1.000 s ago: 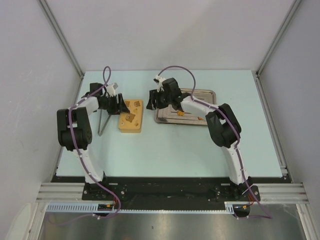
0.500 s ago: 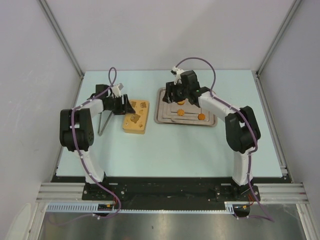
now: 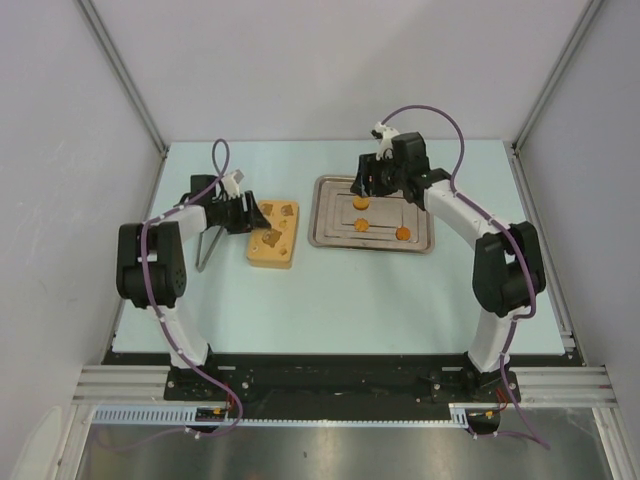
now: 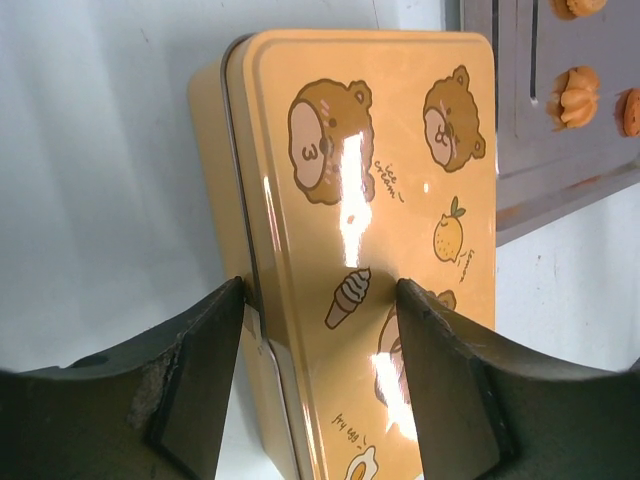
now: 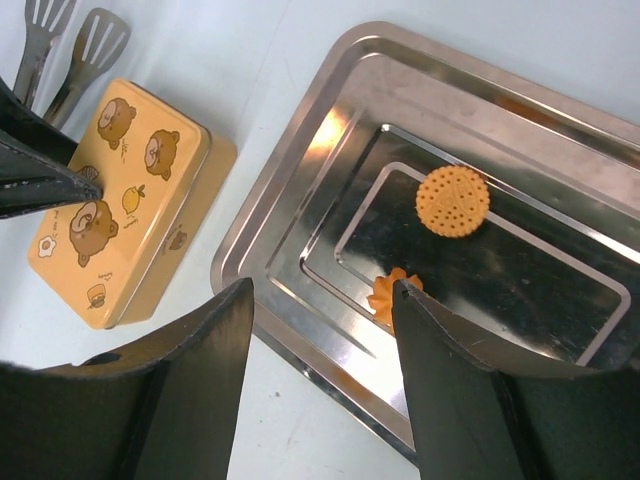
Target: Pack the cookies
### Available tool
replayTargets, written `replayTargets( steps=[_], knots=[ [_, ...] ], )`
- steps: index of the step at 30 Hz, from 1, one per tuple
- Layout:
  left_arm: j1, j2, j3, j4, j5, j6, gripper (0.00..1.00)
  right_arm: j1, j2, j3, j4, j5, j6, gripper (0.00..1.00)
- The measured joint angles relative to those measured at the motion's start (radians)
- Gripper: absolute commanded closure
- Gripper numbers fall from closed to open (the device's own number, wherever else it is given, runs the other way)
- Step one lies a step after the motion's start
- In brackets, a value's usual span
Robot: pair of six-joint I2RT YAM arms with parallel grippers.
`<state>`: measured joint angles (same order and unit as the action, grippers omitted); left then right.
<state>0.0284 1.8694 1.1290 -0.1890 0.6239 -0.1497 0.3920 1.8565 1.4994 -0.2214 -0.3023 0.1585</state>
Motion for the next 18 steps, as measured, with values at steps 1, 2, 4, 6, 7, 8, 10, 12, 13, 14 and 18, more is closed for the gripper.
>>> replayTargets(
  steps=[1,2,4,6,7,8,10,12,13,14,18],
  knots=[
    [0.0,-0.004,-0.007,0.001,0.0,-0.005,0.35,-0.004,-0.002,-0.002,-0.001,-0.001,-0.002,0.38],
    [0.0,-0.009,-0.016,0.005,0.0,-0.011,0.35,-0.008,-0.003,-0.005,-0.002,-0.002,-0.003,0.38],
    [0.0,-0.021,-0.034,0.011,0.0,-0.028,0.35,-0.016,-0.005,-0.014,-0.003,-0.004,-0.004,0.38],
    [0.0,-0.032,-0.05,0.015,0.0,-0.043,0.35,-0.022,-0.006,-0.023,-0.006,-0.01,-0.008,0.38],
    [0.0,-0.036,-0.055,0.015,0.0,-0.046,0.35,-0.025,-0.006,-0.026,-0.007,-0.011,-0.011,0.37],
    [0.0,-0.037,-0.056,0.015,-0.001,-0.052,0.35,-0.028,-0.007,-0.029,-0.008,-0.013,-0.014,0.37],
    [0.0,-0.037,-0.056,0.015,0.0,-0.058,0.34,-0.032,-0.01,-0.031,-0.014,-0.019,-0.023,0.37],
    [0.0,-0.037,-0.056,0.014,-0.001,-0.06,0.33,-0.037,-0.017,-0.033,-0.019,-0.021,-0.034,0.37],
    [0.0,-0.038,-0.056,0.014,-0.001,-0.06,0.33,-0.039,-0.021,-0.034,-0.023,-0.021,-0.039,0.36],
    [-0.001,-0.039,-0.056,0.012,-0.003,-0.059,0.32,-0.04,-0.028,-0.034,-0.027,-0.021,-0.045,0.36],
    [-0.007,-0.054,-0.056,-0.013,-0.021,-0.051,0.3,-0.05,-0.068,-0.035,-0.044,-0.019,-0.074,0.34]
  ],
)
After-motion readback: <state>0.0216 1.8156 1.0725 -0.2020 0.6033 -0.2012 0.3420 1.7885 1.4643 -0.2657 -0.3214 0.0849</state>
